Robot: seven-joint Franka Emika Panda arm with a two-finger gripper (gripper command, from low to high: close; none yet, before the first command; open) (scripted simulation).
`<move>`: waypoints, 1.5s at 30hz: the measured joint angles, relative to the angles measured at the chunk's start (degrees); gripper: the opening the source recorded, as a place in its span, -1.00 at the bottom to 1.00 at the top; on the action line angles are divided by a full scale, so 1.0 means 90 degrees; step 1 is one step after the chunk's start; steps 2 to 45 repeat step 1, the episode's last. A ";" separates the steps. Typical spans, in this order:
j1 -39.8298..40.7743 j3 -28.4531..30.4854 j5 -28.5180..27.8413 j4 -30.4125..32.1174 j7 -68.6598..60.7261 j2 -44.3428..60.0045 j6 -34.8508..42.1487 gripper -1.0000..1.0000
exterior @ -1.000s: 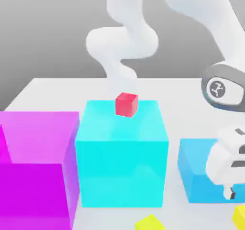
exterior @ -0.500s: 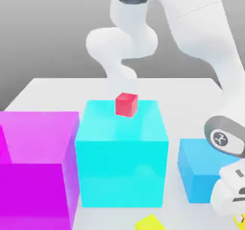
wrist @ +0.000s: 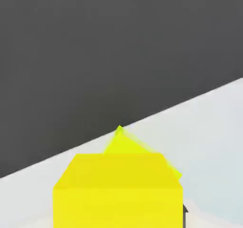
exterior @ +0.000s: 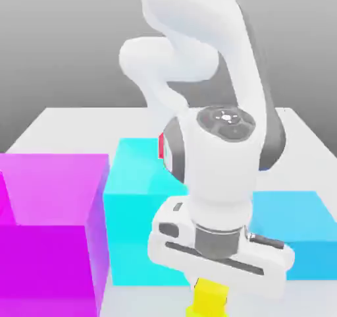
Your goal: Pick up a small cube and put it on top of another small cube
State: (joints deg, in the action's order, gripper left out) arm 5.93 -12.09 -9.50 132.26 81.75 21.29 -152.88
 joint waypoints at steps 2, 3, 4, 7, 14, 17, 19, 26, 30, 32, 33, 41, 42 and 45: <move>0.0000 0.0000 0.0000 0.0000 0.0000 0.0000 0.0000 1.00; 0.0000 0.0000 0.0000 0.0000 0.0000 0.0000 0.0000 1.00; 0.0000 0.0000 0.0000 0.0000 0.0000 0.0000 0.0000 1.00; 0.0000 0.0000 0.0000 0.0000 0.0000 0.0000 0.0000 1.00; 0.0000 0.0000 0.0000 0.0000 0.0000 0.0000 0.0000 1.00; 0.0000 0.0000 0.0000 0.0000 0.0000 0.0000 0.0000 1.00; 0.0000 0.0000 0.0000 0.0000 0.0000 0.0000 0.0000 1.00; 0.0000 0.0000 0.0000 0.0000 0.0000 0.0000 0.0000 1.00; 0.0000 0.0000 0.0000 0.0000 0.0000 0.0000 0.0000 1.00; 0.0000 0.0000 0.0000 0.0000 0.0000 0.0000 0.0000 1.00; 0.0000 0.0000 0.0000 0.0000 0.0000 0.0000 0.0000 1.00; 0.0000 0.0000 0.0000 0.0000 0.0000 0.0000 0.0000 1.00; 0.0000 0.0000 0.0000 0.0000 0.0000 0.0000 0.0000 1.00; 0.0000 0.0000 0.0000 0.0000 0.0000 0.0000 0.0000 1.00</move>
